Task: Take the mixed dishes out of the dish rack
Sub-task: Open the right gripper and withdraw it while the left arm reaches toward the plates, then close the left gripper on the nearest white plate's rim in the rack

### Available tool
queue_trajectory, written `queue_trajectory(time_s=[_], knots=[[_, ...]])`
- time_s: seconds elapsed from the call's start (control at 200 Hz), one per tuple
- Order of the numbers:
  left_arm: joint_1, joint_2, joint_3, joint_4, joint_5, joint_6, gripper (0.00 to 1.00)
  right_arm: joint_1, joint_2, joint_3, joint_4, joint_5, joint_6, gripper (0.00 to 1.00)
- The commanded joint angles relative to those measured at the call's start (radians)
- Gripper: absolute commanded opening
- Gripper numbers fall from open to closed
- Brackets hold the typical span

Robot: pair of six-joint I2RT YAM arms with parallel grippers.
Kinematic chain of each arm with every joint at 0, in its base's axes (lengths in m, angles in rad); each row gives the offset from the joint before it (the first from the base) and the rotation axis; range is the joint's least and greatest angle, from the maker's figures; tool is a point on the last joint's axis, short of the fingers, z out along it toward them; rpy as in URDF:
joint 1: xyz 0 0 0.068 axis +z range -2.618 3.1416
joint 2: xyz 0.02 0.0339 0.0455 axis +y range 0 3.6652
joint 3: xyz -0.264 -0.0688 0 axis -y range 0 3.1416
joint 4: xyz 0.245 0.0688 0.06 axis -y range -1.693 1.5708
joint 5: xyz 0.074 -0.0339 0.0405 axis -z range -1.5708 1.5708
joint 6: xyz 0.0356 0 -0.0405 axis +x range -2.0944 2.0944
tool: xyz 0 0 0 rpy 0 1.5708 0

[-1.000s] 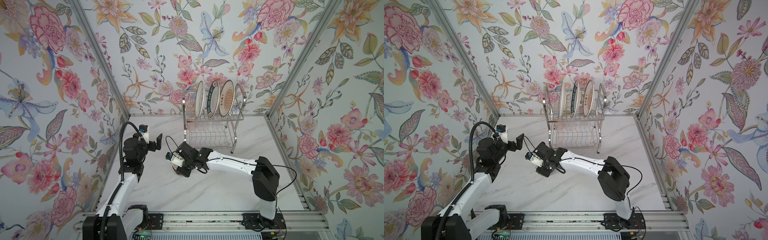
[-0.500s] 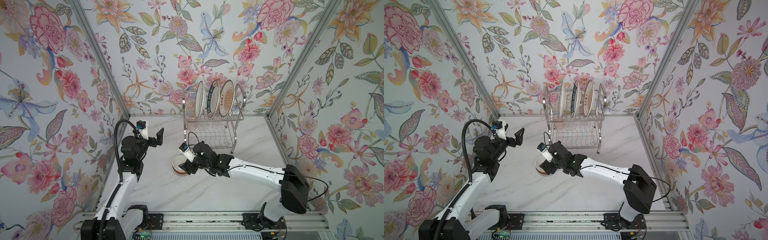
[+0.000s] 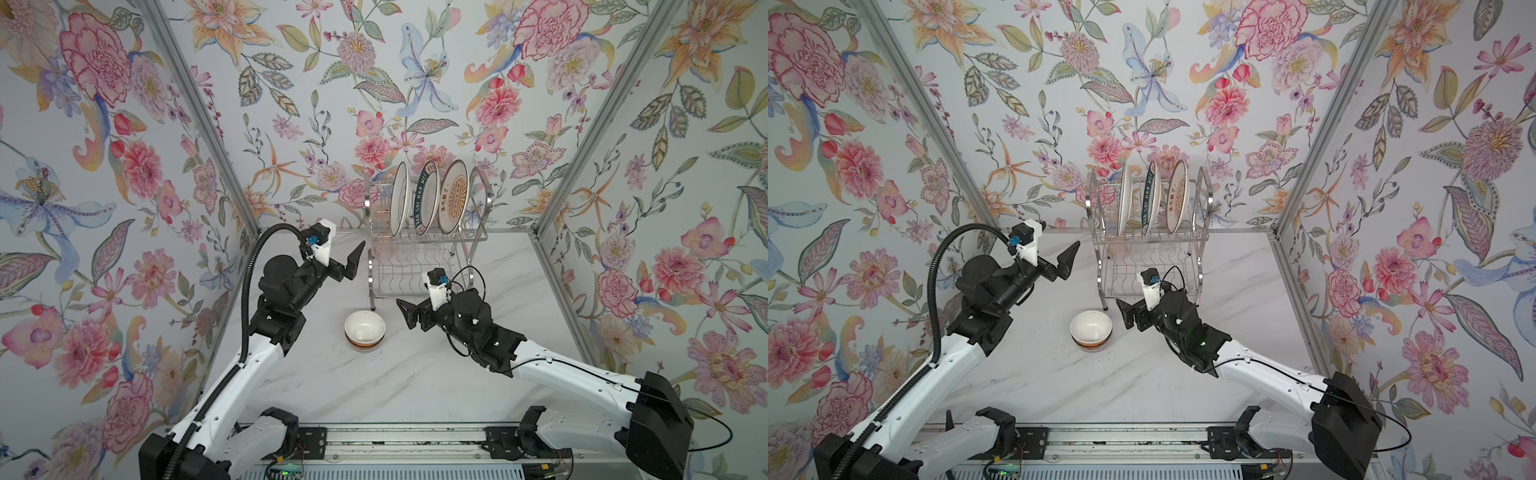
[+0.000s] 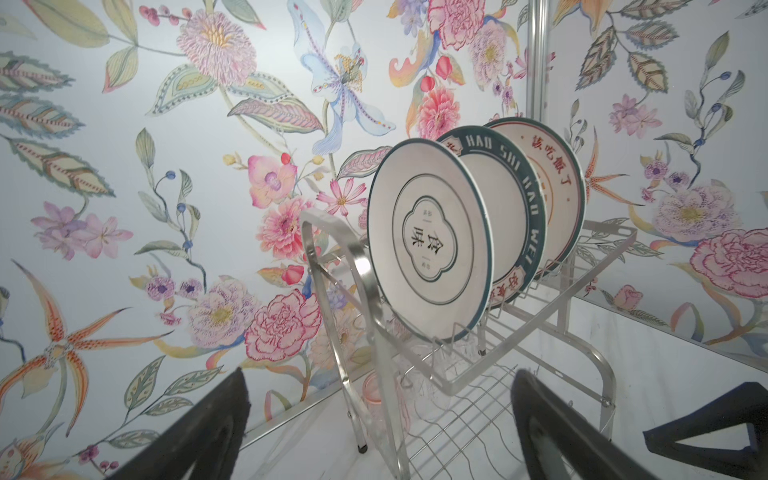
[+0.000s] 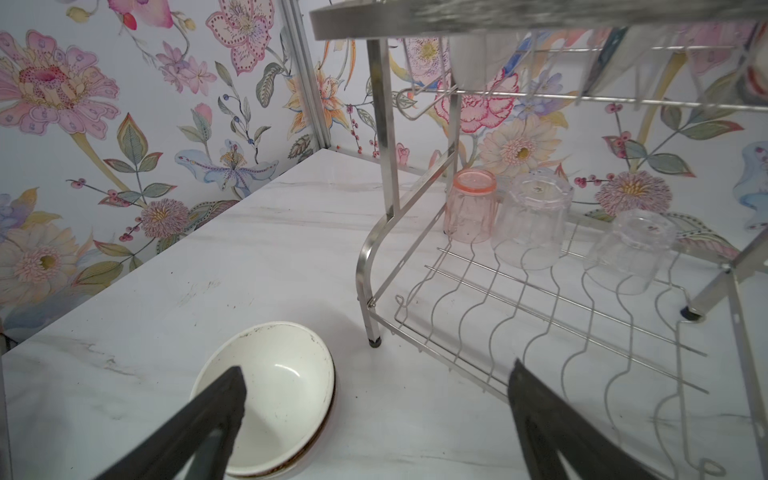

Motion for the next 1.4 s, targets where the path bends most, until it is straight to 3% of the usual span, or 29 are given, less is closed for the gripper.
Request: queue_trajectory(time_s=[0.0, 0.27, 0.445, 0.906, 1.061, 1.396], knots=[[-0.054, 0.037, 0.074, -0.056, -0.053, 0.065, 0.99, -0.031, -0.065, -0.054, 0.065, 0.018, 0.027, 0.99], [-0.198, 0.17, 0.213, -0.104, -0.086, 0.099, 0.96, -0.104, -0.202, -0.146, 0.08, 0.01, 0.029, 0.99], [-0.242, 0.276, 0.296, -0.085, -0.115, 0.086, 0.89, -0.139, -0.242, -0.164, 0.072, -0.028, 0.036, 0.99], [-0.265, 0.518, 0.468, -0.016, -0.233, 0.011, 0.59, -0.208, -0.32, -0.213, 0.09, -0.051, 0.056, 0.99], [-0.271, 0.547, 0.484, -0.005, -0.241, -0.014, 0.47, -0.21, -0.321, -0.222, 0.101, -0.065, 0.057, 0.99], [-0.278, 0.569, 0.484, -0.005, -0.272, -0.025, 0.31, -0.27, -0.302, -0.232, 0.135, -0.095, 0.067, 0.99]])
